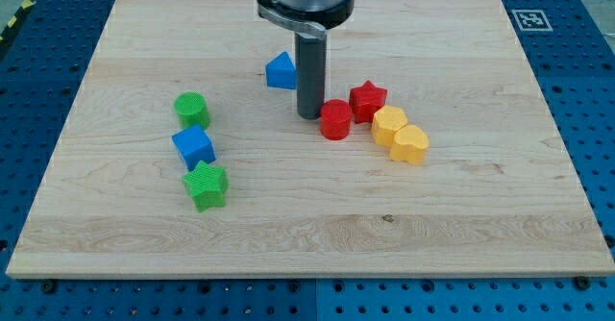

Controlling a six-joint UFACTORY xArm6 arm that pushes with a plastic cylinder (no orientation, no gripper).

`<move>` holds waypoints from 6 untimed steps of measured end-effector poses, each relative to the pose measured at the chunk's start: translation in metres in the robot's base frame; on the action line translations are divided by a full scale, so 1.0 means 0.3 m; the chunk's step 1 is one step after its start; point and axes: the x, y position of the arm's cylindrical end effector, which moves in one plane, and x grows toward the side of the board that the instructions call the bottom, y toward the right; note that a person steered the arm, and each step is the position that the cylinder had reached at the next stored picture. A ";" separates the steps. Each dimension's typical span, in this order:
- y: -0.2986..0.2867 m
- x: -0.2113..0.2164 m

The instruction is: Nudge the blue triangle a bit down

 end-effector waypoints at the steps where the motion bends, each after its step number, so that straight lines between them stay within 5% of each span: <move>1: 0.000 -0.119; 4: -0.005 -0.335; 6: -0.145 -0.253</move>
